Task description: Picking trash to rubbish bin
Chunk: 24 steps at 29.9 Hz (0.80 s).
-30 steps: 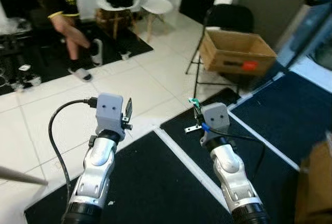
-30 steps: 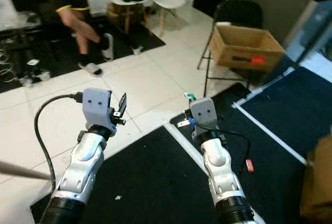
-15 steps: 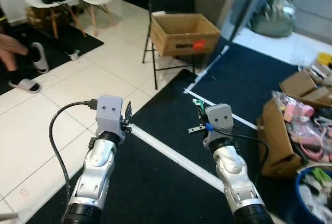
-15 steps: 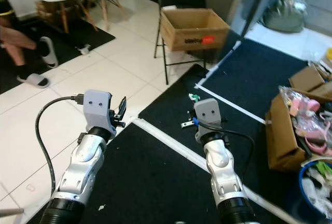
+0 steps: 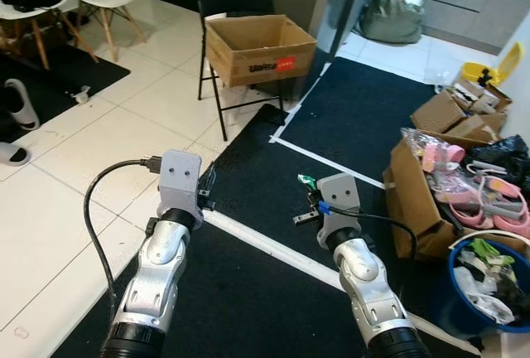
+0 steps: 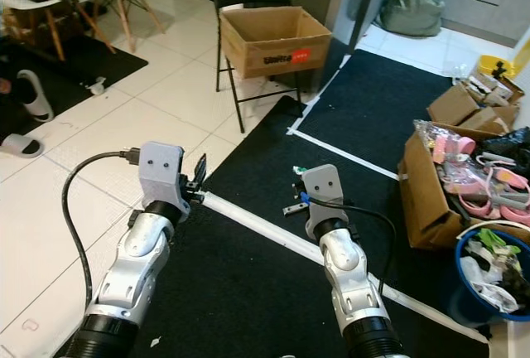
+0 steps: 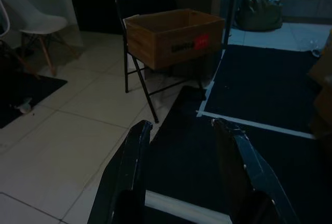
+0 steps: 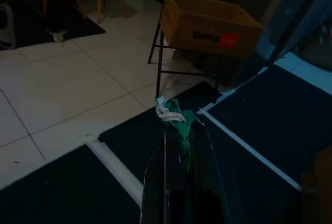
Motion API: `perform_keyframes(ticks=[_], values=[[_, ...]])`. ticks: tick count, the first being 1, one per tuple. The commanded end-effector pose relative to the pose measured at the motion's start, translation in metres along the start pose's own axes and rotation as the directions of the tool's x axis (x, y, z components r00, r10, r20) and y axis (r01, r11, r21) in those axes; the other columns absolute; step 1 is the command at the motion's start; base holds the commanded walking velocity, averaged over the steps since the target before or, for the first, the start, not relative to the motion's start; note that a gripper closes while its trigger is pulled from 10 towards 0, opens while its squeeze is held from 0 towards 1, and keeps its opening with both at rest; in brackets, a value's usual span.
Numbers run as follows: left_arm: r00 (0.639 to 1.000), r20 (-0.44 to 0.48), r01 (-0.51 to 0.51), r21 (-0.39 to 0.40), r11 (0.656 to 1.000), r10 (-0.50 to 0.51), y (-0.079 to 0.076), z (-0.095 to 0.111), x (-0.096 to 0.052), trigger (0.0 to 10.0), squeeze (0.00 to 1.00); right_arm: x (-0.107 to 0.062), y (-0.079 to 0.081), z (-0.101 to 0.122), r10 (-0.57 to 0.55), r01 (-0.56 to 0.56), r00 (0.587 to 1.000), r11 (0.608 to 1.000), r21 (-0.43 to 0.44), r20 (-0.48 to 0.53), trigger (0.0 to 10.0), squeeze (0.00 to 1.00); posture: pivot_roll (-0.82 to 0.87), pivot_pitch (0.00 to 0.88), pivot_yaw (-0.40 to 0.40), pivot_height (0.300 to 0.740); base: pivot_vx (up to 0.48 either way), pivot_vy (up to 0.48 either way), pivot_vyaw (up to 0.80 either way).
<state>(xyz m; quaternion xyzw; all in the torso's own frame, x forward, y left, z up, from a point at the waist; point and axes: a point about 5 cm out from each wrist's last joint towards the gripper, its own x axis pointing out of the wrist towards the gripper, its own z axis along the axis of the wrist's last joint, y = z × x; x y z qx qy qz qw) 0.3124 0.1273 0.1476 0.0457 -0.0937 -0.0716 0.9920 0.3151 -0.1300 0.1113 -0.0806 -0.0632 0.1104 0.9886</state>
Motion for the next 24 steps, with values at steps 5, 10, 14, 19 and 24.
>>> perform_keyframes(ticks=[5,10,14,19,24], values=[[0.999,-0.027,0.03,0.009,0.999,-0.03,-0.0004,-0.0044,0.0015,10.0,0.0,-0.0091,0.0024,-0.0089,0.006,-0.005,1.0,1.0,0.018,-0.03,10.0,0.0,-0.02,0.116,-0.011,0.74,0.0,0.0,0.0],[0.999,-0.029,0.041,0.012,0.999,-0.04,0.0017,-0.004,0.0055,10.0,0.0,-0.0105,0.0,-0.0109,-0.031,0.032,0.999,0.999,0.034,-0.036,10.0,0.0,-0.02,0.114,0.022,0.74,0.0,0.0,0.0],[0.998,-0.035,0.043,0.002,0.999,-0.043,0.0024,-0.0044,0.0067,10.0,0.0,-0.0107,-0.0006,-0.0111,-0.044,0.045,0.998,0.998,0.042,-0.037,10.0,0.0,-0.02,0.113,0.025,0.74,0.0,0.0,0.0],[0.998,-0.05,0.036,-0.049,0.998,-0.038,0.0015,-0.0072,0.006,10.0,0.0,-0.0125,-0.002,-0.0122,-0.043,0.044,0.998,0.998,0.047,-0.041,10.0,0.0,-0.02,0.115,0.019,0.74,0.0,0.0,0.0],[0.998,-0.055,0.04,-0.056,0.998,-0.043,0.0005,-0.0087,0.005,10.0,0.0,-0.0128,-0.0037,-0.0126,-0.04,0.042,0.998,0.998,0.044,-0.044,10.0,0.0,-0.02,0.117,0.007,0.74,0.0,0.0,0.0]])
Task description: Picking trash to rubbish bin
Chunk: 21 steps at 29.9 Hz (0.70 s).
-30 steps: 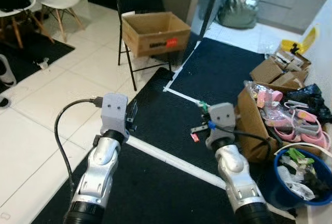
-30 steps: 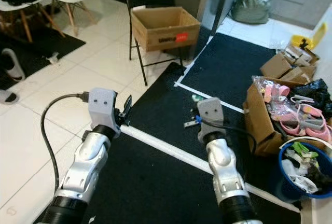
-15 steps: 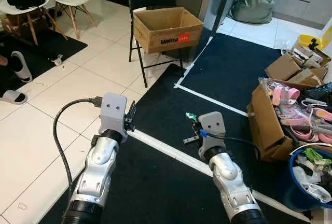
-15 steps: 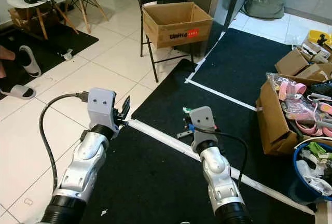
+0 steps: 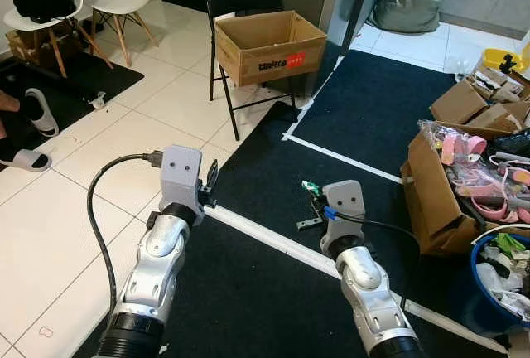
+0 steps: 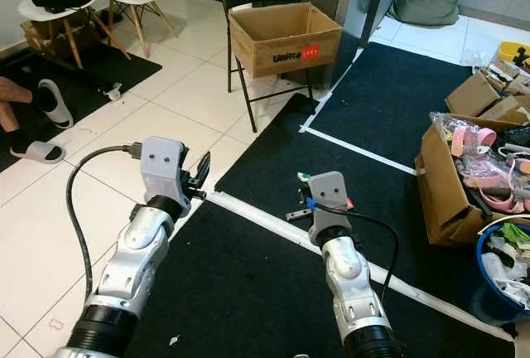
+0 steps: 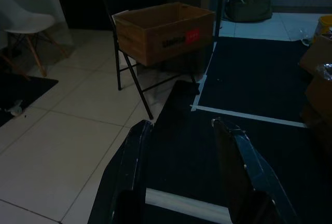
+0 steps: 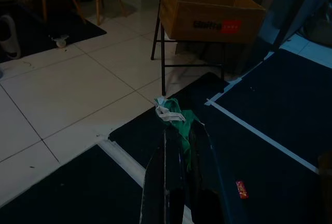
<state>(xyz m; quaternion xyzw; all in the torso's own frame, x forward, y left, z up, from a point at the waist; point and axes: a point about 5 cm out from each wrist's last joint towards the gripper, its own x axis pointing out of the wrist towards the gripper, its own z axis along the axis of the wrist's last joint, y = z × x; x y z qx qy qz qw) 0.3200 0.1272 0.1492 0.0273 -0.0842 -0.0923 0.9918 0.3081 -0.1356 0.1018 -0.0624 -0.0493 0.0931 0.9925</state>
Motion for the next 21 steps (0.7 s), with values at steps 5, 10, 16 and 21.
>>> perform_keyframes(ticks=[5,10,16,21], values=[[0.999,-0.048,0.012,-0.01,1.0,-0.012,-0.0014,-0.0105,-0.0036,10.0,0.0,-0.0028,-0.0011,-0.0037,-0.001,0.001,1.0,1.0,0.005,-0.019,10.0,0.0,-0.02,0.116,-0.001,0.74,0.049,0.0,0.0],[0.998,-0.057,0.025,-0.018,1.0,-0.026,-0.0023,-0.0129,-0.0065,10.0,0.0,-0.0013,0.0023,-0.0033,0.015,-0.015,1.0,1.0,0.005,-0.021,10.0,0.0,-0.02,0.111,-0.009,0.74,0.288,0.0,0.0],[0.998,-0.057,0.032,-0.019,0.999,-0.033,-0.0042,-0.0134,-0.0075,10.0,0.0,-0.0014,0.0028,-0.0036,0.023,-0.023,0.999,1.0,0.003,-0.024,10.0,0.0,-0.02,0.104,-0.017,0.74,0.325,0.0,0.0],[0.998,-0.057,0.03,-0.021,0.999,-0.031,-0.0049,-0.0138,-0.0084,10.0,0.0,-0.0014,0.003,-0.0039,0.032,-0.032,0.999,0.999,0.001,-0.027,10.0,0.0,-0.03,0.101,-0.021,0.74,0.322,0.0,0.0]])
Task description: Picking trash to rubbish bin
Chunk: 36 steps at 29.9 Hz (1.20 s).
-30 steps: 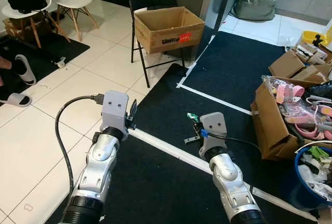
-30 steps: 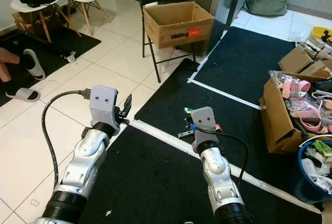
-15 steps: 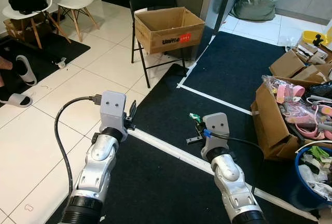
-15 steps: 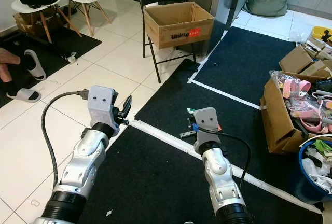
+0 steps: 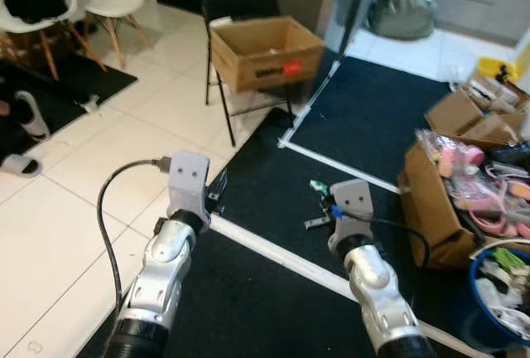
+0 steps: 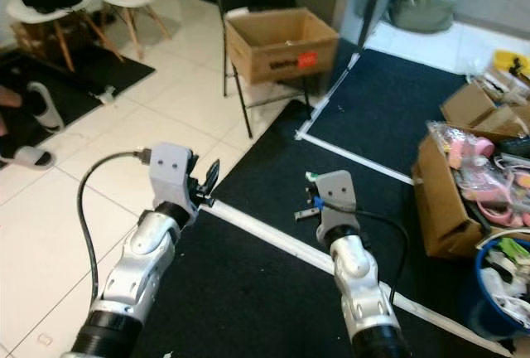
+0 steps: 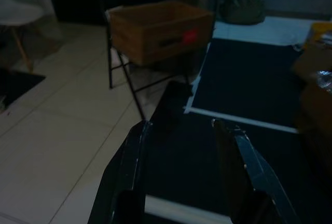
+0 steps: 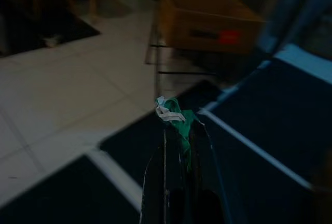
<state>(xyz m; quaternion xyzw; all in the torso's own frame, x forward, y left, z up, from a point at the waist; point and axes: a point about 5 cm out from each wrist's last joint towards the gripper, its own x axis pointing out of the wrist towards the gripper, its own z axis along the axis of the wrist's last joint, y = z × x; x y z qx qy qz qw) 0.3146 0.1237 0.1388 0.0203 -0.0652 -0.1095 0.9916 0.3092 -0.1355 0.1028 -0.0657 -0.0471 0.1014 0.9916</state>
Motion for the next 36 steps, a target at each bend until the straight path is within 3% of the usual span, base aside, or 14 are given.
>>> perform_keyframes(ticks=[1,12,21,36], values=[[1.0,-0.023,-0.006,0.0,1.0,0.006,0.0005,-0.0051,-0.0027,10.0,0.0,-0.0027,0.0034,-0.0048,0.019,-0.019,1.0,1.0,0.004,-0.024,10.0,0.0,-0.03,0.101,-0.024,0.74,0.322,0.0,0.0],[1.0,-0.024,-0.011,-0.003,1.0,0.011,0.0004,-0.0055,-0.0043,10.0,0.0,-0.001,0.0028,-0.0051,0.017,-0.017,0.999,1.0,0.019,-0.036,10.0,0.0,-0.02,0.1,-0.034,0.74,0.322,0.0,0.0],[1.0,-0.024,-0.009,0.005,1.0,0.009,0.0,-0.0054,-0.0047,10.0,0.0,-0.001,0.0028,-0.0076,0.02,-0.018,0.998,1.0,0.023,-0.054,10.0,0.0,-0.02,0.103,-0.035,0.74,0.32,0.0,-0.72],[1.0,-0.024,-0.008,0.012,1.0,0.008,0.0002,-0.0055,-0.0048,10.0,0.0,-0.0011,0.0031,-0.0095,0.02,-0.019,0.998,1.0,0.014,-0.063,10.0,0.0,-0.02,0.1,-0.033,0.74,0.322,0.0,0.0]])
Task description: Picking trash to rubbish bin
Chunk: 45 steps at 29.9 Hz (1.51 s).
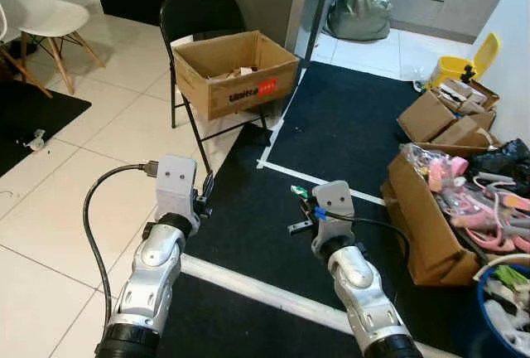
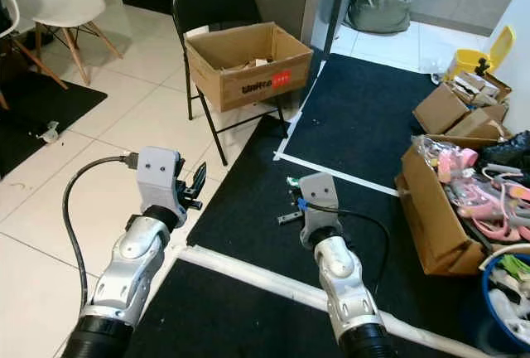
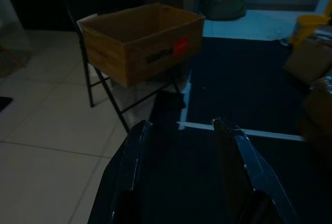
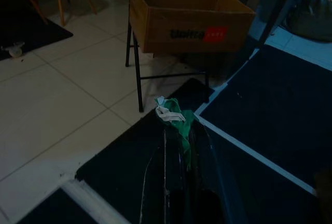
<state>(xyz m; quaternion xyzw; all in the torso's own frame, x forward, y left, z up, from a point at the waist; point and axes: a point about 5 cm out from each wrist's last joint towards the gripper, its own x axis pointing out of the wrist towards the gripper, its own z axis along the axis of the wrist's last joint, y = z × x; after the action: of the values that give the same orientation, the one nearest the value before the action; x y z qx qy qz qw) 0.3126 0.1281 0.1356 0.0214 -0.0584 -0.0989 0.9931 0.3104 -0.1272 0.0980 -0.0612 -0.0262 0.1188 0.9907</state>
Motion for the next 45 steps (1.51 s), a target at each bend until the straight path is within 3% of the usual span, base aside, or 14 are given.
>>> perform_keyframes(ticks=[1,45], values=[[1.0,-0.01,0.013,0.01,1.0,-0.013,-0.0035,-0.0026,-0.0016,10.0,0.0,-0.0036,-0.0053,-0.0058,-0.018,0.018,1.0,1.0,-0.001,-0.025,10.0,0.0,-0.02,0.1,-0.033,0.74,0.322,0.0,0.0],[1.0,-0.012,0.011,0.011,1.0,-0.01,-0.003,-0.0011,-0.0014,10.0,0.0,-0.0026,-0.009,-0.0085,-0.04,0.04,0.998,0.999,0.002,-0.053,10.0,0.0,-0.02,0.125,-0.034,0.74,0.322,0.0,-0.09]])
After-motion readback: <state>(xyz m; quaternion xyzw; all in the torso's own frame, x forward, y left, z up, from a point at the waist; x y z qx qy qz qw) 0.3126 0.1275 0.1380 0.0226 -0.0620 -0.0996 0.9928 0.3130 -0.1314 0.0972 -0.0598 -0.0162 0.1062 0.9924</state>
